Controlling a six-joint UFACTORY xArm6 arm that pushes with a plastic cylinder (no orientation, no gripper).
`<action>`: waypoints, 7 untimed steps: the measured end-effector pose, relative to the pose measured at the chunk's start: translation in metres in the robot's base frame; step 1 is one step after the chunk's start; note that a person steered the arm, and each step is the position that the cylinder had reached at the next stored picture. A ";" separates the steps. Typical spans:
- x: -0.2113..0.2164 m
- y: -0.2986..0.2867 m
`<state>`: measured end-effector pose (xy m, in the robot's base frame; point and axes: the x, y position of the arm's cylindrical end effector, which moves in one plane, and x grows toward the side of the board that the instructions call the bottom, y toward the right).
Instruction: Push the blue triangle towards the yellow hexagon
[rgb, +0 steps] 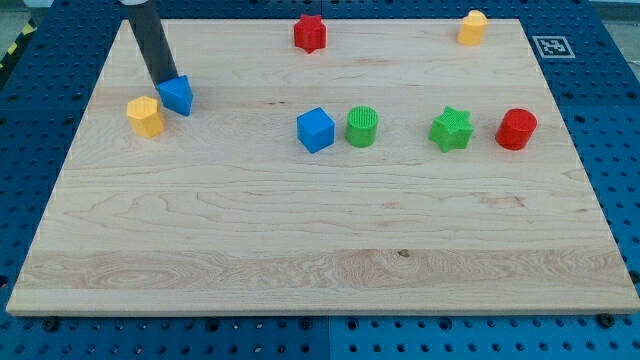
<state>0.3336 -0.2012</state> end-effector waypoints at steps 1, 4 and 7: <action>0.006 0.007; 0.023 0.032; 0.035 0.033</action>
